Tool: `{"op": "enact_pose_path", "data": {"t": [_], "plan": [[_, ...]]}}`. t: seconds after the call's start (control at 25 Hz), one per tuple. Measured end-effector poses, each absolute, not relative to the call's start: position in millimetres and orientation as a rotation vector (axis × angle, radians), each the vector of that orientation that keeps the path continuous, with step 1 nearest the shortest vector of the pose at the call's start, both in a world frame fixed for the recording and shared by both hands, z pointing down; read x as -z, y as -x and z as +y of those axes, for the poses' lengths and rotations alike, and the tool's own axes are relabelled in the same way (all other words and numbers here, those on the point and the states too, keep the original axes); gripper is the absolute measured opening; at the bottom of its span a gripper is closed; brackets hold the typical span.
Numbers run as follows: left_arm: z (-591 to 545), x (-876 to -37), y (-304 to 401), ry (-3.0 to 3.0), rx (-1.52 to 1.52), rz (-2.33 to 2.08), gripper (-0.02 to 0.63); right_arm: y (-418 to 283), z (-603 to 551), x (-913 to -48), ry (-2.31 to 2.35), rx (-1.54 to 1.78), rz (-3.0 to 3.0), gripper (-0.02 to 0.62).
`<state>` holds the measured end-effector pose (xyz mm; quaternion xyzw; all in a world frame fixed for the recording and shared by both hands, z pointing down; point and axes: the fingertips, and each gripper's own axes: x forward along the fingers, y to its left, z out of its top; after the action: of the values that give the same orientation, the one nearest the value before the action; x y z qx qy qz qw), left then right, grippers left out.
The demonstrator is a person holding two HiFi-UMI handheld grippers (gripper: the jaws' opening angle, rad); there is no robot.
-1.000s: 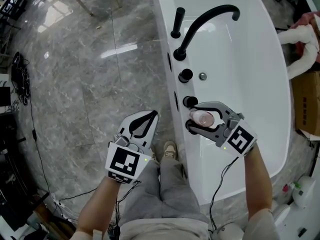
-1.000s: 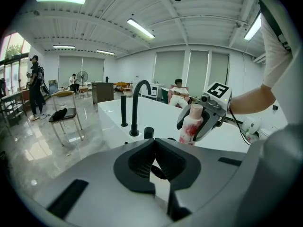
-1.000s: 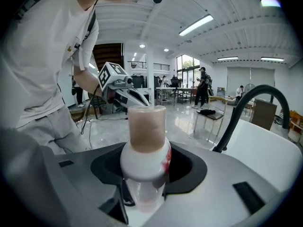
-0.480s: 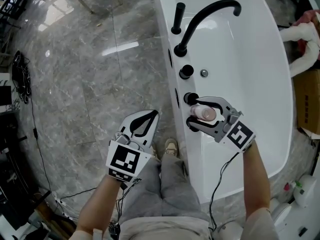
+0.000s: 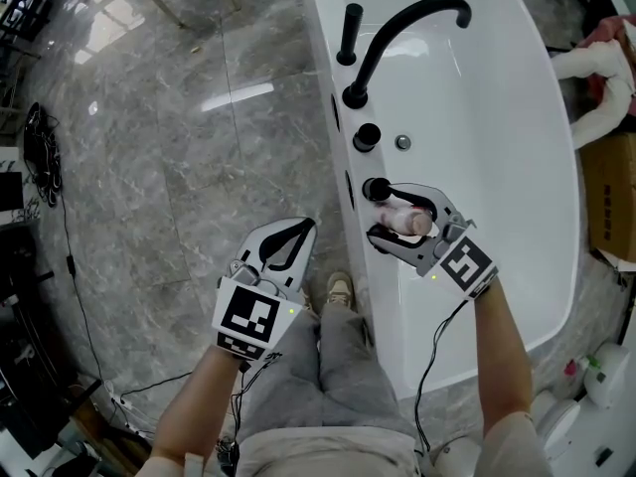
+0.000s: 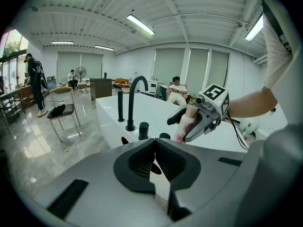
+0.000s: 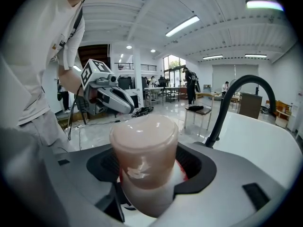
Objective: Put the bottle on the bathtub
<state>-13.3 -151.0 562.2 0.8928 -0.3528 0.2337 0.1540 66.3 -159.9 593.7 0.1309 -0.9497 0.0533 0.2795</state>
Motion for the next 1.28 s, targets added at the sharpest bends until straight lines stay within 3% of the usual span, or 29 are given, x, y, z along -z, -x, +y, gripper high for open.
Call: {"op": "enact_pose_path", "data": {"t": [1.28], "plan": [[-142.8,-561.9,18.7,-2.532,-0.680,-0.990,0.020,-52.7,-169.7,-569.4,-0.548,-0.157,-2.623,0.264]]}}
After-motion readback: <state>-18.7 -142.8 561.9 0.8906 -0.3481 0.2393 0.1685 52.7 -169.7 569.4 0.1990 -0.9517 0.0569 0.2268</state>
